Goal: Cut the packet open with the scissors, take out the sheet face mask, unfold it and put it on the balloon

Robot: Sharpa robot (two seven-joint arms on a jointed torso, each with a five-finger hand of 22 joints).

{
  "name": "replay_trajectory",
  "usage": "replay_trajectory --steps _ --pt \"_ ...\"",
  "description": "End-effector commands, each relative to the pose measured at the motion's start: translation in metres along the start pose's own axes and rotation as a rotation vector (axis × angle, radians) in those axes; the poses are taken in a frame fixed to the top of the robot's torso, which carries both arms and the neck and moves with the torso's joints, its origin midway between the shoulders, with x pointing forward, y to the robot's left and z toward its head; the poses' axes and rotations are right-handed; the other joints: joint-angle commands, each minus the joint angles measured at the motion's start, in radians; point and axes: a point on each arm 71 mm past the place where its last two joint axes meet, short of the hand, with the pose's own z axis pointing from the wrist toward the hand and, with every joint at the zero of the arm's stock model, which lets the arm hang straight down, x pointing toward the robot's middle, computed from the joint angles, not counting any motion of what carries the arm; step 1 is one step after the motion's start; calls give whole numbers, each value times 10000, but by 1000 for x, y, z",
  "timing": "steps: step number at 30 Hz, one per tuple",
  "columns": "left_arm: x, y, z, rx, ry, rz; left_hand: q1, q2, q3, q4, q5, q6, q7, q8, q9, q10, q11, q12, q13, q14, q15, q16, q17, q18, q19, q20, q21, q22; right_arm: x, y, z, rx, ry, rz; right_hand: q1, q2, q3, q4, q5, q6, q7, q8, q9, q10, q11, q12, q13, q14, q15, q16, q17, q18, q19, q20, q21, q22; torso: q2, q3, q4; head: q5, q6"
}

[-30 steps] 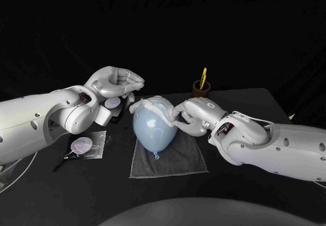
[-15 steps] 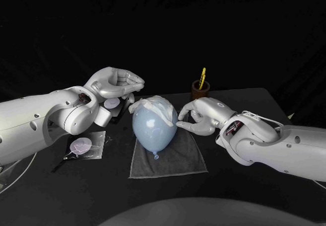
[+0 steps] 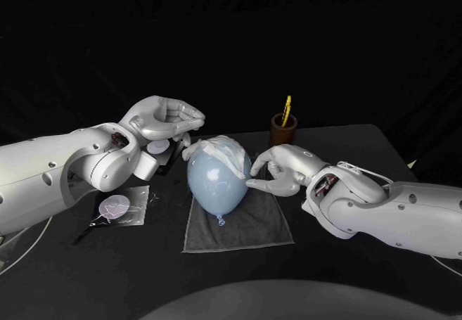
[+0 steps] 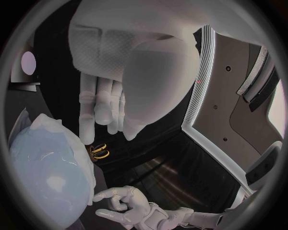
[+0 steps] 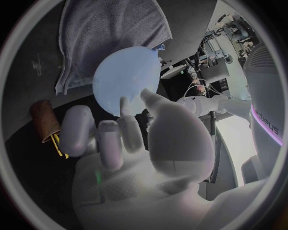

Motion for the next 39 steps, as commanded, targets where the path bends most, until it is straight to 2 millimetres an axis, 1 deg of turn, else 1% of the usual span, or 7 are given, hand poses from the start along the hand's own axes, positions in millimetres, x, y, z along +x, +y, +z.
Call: replay_trajectory --steps 1,7,11,18,25,32,39 --pt "3 -1 1 118 188 -99 4 -62 67 19 -8 -28 35 -39 -14 -52 -47 50 17 51 -22 23 -3 149 41 -11 33 16 1 -3 1 573 -81 374 115 12 -83 15 18 -110 28 -54 4 -14 49 -53 333 575 91 -22 1459 54 -8 53 -69 373 5 -7 -1 -7 1" --pt "3 -1 1 118 199 -103 4 -67 80 17 -8 -31 38 -38 -19 -61 -45 53 15 56 -20 22 5 149 42 -10 35 17 1 1 3 398 -497 593 529 71 -198 -89 30 -109 54 -119 28 9 76 10 432 592 119 -5 1515 46 14 79 -47 401 2 -4 4 -12 1" --pt "3 -1 1 116 203 -106 4 -67 81 17 -8 -31 39 -38 -20 -61 -45 53 15 57 -20 22 5 149 42 -10 36 17 2 5 3 244 -645 651 839 189 -229 -184 32 107 -9 -57 97 48 26 70 517 611 85 8 1559 32 60 66 32 460 -2 -2 -1 -13 1" --pt "4 -1 1 118 216 -109 4 -67 81 17 -8 -31 39 -38 -20 -61 -45 53 15 57 -20 22 5 149 42 -10 36 17 4 7 6 165 -556 627 857 226 -253 -168 23 158 -20 -46 114 43 14 57 511 610 73 4 1556 38 54 56 7 450 1 -6 -4 -8 1" --pt "4 -1 1 115 219 -125 4 -67 81 17 -8 -31 39 -38 -20 -61 -45 53 15 57 -20 22 5 149 42 -10 36 17 7 14 7 -100 -412 446 836 221 -287 -146 15 167 -21 -51 118 37 14 45 504 606 71 -2 1548 39 52 53 0 448 -1 1 -3 -1 1" --pt "4 -1 2 108 225 -131 4 -67 81 17 -8 -31 39 -38 -20 -61 -45 53 15 57 -20 22 5 149 42 -10 36 17 10 18 8 -228 -217 -15 1079 108 -421 -281 -29 224 -56 -63 157 1 -17 -11 478 584 49 -32 1512 49 25 33 -64 427 -9 2 -8 23 1" --pt "5 -1 2 100 229 -133 8 -78 107 11 -8 -37 43 -36 -30 -71 -42 63 13 65 -17 20 17 149 43 -9 41 20 10 21 9 -209 -327 -585 1074 32 -549 -279 -41 284 -59 -53 184 -12 -20 -39 466 583 42 -36 1516 45 28 23 -59 439 1 4 -7 18 1"
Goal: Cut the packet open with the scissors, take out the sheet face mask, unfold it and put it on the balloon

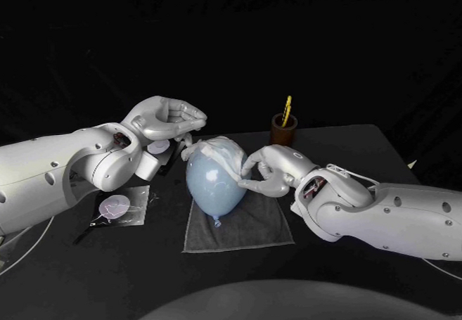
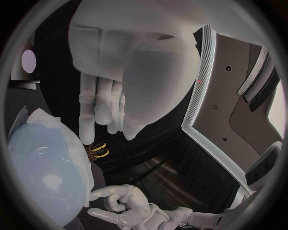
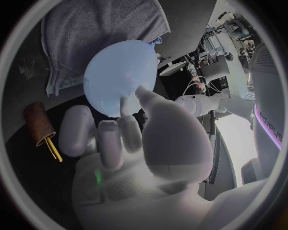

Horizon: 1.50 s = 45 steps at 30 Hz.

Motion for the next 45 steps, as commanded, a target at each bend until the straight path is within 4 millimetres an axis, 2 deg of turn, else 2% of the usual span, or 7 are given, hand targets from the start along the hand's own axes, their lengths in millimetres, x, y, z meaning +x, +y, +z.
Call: replay_trajectory --steps 1,7,16,21,27,32,45 --pt "2 -1 1 98 158 -98 7 -78 50 11 -8 -37 44 -36 -8 -35 -7 64 10 66 -17 23 12 105 44 -9 42 13 0 2 0 -29 -58 -725 24 -72 -74 -14 -42 71 5 20 18 -9 -16 -41 466 565 -10 48 1513 45 -11 -17 -17 438 8 5 2 2 1" --pt "2 -1 1 85 154 -97 12 -83 59 7 -8 -42 46 -38 -12 -38 -6 67 9 69 -17 23 17 105 45 -9 44 14 0 5 1 -49 -234 -906 -37 -87 -175 45 -42 111 -7 28 37 -2 -24 -37 480 573 -16 54 1534 39 0 -22 3 455 0 2 6 10 1" --pt "2 0 1 88 137 -93 16 -87 65 3 -8 -46 48 -38 -15 -40 -5 70 9 71 -16 22 19 105 45 -9 46 14 -6 5 -3 -421 -831 -861 123 83 -210 72 -27 197 -72 39 82 36 -84 -13 526 597 -64 69 1580 29 38 -57 56 500 4 -2 2 47 1" --pt "1 0 0 83 97 -84 16 -87 65 3 -8 -46 48 -38 -15 -40 -5 70 9 71 -16 22 19 105 45 -9 46 14 -12 5 -8 -1195 -1234 -830 580 178 -96 -137 -10 -131 68 -253 14 2 17 -91 498 558 2 6 1500 48 -13 -30 -95 439 -5 6 -14 86 1" --pt "0 0 0 88 80 -80 30 -97 82 -7 -8 -53 51 -39 -21 -43 -4 76 8 69 -16 20 14 106 46 -9 49 16 -14 5 -11 -1866 -1291 -1157 854 94 -44 -333 -11 -282 193 -466 -30 -136 130 -281 362 464 105 -104 1338 113 -177 55 -451 268 -2 12 -10 60 1" --pt "0 1 0 87 76 -80 30 -97 82 -7 -8 -53 51 -39 -21 -43 -4 76 8 69 -16 20 14 106 46 -9 49 16 -13 3 -11 -2284 -1311 -1522 1014 79 26 -456 -7 -296 235 -557 -43 -219 168 -380 295 406 145 -161 1260 155 -281 100 -664 170 7 10 -13 12 1" --pt "-1 1 0 77 64 -78 30 -97 82 -7 -8 -53 51 -39 -21 -43 -4 76 8 69 -16 20 14 106 46 -9 49 16 0 -3 -10 -2885 -1099 -2386 1232 -50 121 -715 -25 -580 358 -950 -133 -674 291 -929 -152 73 273 -461 801 318 -726 231 -1533 -240 11 13 14 19 1"
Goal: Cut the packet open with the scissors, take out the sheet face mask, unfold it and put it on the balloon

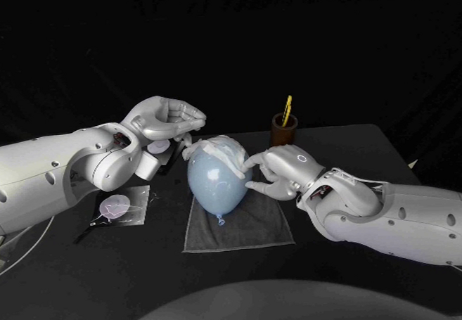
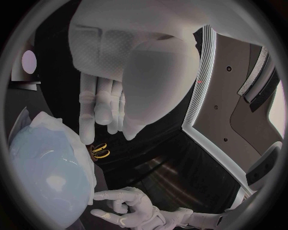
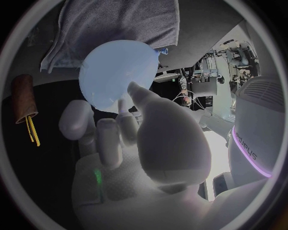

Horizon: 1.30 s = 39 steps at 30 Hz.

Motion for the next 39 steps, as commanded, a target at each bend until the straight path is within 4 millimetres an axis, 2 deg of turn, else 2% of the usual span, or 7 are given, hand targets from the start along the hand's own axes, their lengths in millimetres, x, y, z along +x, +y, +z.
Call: replay_trajectory --steps 1,8,13,18,21,30,39 --pt "1 -1 0 112 113 -77 43 -104 74 13 -8 -16 15 -36 -14 -46 -5 45 15 70 -15 20 7 143 48 -9 54 12 1 4 1 -694 -190 -508 95 12 11 -60 -25 -93 13 -86 -18 -93 13 -71 -34 56 62 -66 780 157 -95 26 -85 -34 0 0 6 6 1" --pt "1 0 0 103 96 -73 43 -104 74 13 -8 -16 15 -36 -14 -46 -5 45 15 70 -15 20 7 143 48 -9 54 12 2 5 3 -699 -382 -556 137 45 53 -94 -26 -138 34 -155 -33 -88 29 -36 -1 64 77 -41 821 141 -76 41 -21 10 -5 -12 0 12 1" --pt "0 0 -1 96 92 -72 43 -104 74 13 -8 -16 15 -36 -14 -46 -5 45 15 70 -15 20 7 143 48 -9 54 12 2 6 4 -675 -492 -546 163 124 112 -103 -32 -118 57 -185 -34 -55 46 19 43 88 88 -7 872 125 -42 52 53 57 2 -6 6 15 1" --pt "0 0 -1 93 89 -72 49 -109 87 9 -8 -17 17 -34 -18 -47 -3 50 14 71 -15 18 8 144 48 -9 57 13 2 7 5 -654 -696 -595 187 264 241 -121 -46 178 30 -115 16 2 30 111 114 136 84 54 959 96 44 60 222 163 -2 -9 2 36 1" --pt "0 0 -1 92 90 -72 49 -109 87 9 -8 -17 17 -34 -18 -47 -3 50 14 71 -15 18 8 144 48 -9 57 13 -1 8 5 -627 -1028 -592 145 307 322 -114 -55 498 -66 6 84 136 -46 293 265 229 28 149 1106 44 192 26 517 332 -7 -5 -6 30 1" --pt "0 0 -1 95 97 -73 49 -109 87 9 -8 -17 17 -34 -18 -47 -3 50 14 71 -15 18 8 144 48 -9 57 13 -5 7 4 -444 -1607 -538 95 187 330 -136 -58 558 -102 11 103 159 -87 314 279 223 -20 135 1077 50 202 -18 501 337 -6 -5 -3 17 1" --pt "0 0 0 99 113 -76 50 -119 111 9 -8 -22 22 -32 -27 -51 0 58 11 73 -13 15 9 143 50 -8 63 16 0 6 7 -286 -1142 -708 38 30 285 -149 -61 490 -78 -36 99 91 -69 225 203 182 -10 92 1009 74 137 -25 352 272 9 -6 5 -3 1"
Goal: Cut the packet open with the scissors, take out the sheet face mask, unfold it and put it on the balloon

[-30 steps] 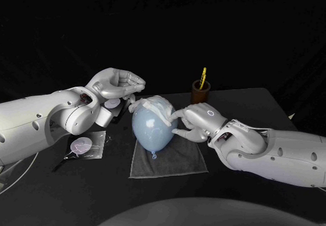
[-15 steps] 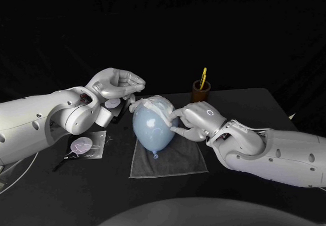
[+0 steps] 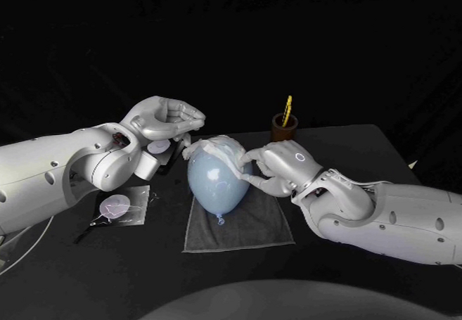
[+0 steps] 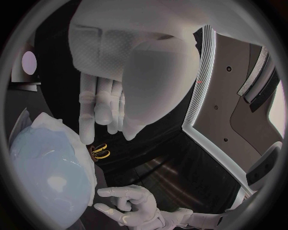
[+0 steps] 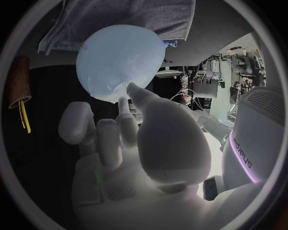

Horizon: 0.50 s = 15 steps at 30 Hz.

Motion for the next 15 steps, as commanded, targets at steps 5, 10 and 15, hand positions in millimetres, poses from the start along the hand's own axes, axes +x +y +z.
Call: replay_trajectory --steps 5,10,15 --pt "2 -1 0 112 146 -81 10 -79 56 8 -8 -23 24 -32 -14 -52 -1 67 7 73 -13 16 10 162 50 -8 64 11 7 0 -1 66 432 -241 -38 -188 -65 -10 -62 -49 49 -26 12 -31 50 -88 59 171 -2 -37 993 86 -52 -39 -82 40 3 -8 1 30 2" --pt "1 -1 0 106 135 -79 10 -79 56 8 -8 -23 24 -32 -14 -52 -1 67 7 73 -13 16 10 162 50 -8 64 11 11 1 -3 56 597 -224 -144 -293 -163 26 -61 -125 75 -65 15 -69 76 -123 29 138 22 -65 951 103 -110 -25 -195 -5 2 1 -1 52 2" --pt "1 -1 0 95 129 -77 10 -79 56 8 -8 -23 24 -32 -14 -52 -1 67 7 73 -13 16 10 162 50 -8 64 11 13 3 -3 27 632 -193 -221 -361 -277 70 -60 -389 148 -215 -17 -119 140 -165 -9 98 71 -94 906 117 -167 9 -307 -45 -6 0 1 45 2"
